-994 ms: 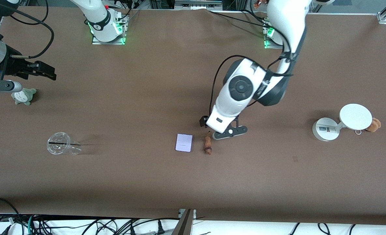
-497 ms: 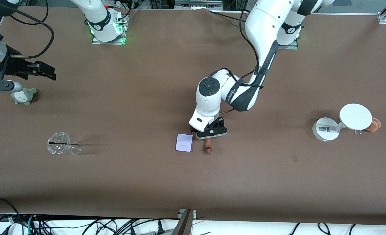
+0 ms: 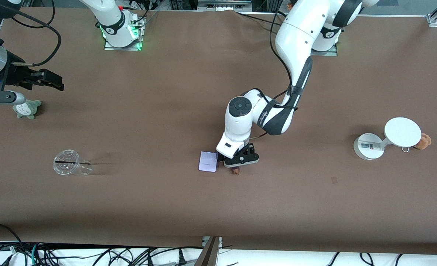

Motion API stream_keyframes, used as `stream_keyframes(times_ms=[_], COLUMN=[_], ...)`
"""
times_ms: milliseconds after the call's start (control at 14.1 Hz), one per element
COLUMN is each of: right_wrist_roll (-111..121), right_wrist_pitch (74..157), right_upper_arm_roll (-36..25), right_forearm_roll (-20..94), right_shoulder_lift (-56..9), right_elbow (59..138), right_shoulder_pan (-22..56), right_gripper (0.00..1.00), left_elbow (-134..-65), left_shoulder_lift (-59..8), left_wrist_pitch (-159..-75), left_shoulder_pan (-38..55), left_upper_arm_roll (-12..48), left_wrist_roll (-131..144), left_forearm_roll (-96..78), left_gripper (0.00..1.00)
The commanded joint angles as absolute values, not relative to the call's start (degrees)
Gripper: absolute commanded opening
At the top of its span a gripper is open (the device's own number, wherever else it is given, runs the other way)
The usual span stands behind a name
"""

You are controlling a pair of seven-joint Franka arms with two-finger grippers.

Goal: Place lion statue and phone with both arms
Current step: 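Close the left gripper on the lion statue and lift it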

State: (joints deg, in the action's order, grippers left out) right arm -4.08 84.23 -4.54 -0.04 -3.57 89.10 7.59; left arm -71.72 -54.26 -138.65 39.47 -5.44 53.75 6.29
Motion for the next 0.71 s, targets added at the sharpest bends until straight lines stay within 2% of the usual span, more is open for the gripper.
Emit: stream_keyframes(times_ms=[0,71,142,213,284,426,497,639], right_wrist_roll=[-3.87,-3.87,-3.87,-3.87,-3.87,-3.87,-3.87,-3.87], right_wrist_pitch=[83.50,83.50,83.50,83.50,83.50,83.50,83.50,83.50], right_upper_arm_roll=[-4.22,-4.31,-4.31,-4.22,-4.31,-4.22,-4.22,-4.31], right_forearm_roll=[1.14,1.14,1.14,1.14,1.14,1.14,1.14,1.14], right_shoulder_lift=[-4.04,-4.13,-4.13,-4.13,-4.13,-4.13,-4.13,-4.13], right_elbow=[87.71,87.71,87.71,87.71,87.71,87.71,87.71,87.71], right_shoulder_pan=[6.94,6.94,6.94,6.94,6.94,6.94,6.94,6.94], right_gripper=[1.00,1.00,1.00,1.00,1.00,1.00,1.00,1.00], left_elbow=[-67.59,-67.67,-67.68,-67.68,-67.59,-67.67,-67.85,-68.03], left_shoulder_lift=[-57.92,-57.83,-57.83,-57.83,-57.75,-57.39,-57.31,-57.30], left_wrist_pitch=[-139.83,-139.83,-139.83,-139.83,-139.75,-139.75,-139.75,-139.75], left_shoulder_pan=[39.46,39.29,39.29,39.29,39.11,38.07,37.36,37.35], left_upper_arm_roll=[-6.06,-6.06,-6.06,-6.24,-6.68,-6.86,-6.77,-6.77], left_wrist_roll=[53.96,53.79,53.79,53.18,50.39,46.68,46.84,47.11], left_forearm_roll=[7.65,7.65,7.73,7.73,7.73,7.39,6.95,6.94], left_gripper=[1.00,1.00,0.82,0.57,0.36,0.06,0.00,0.00])
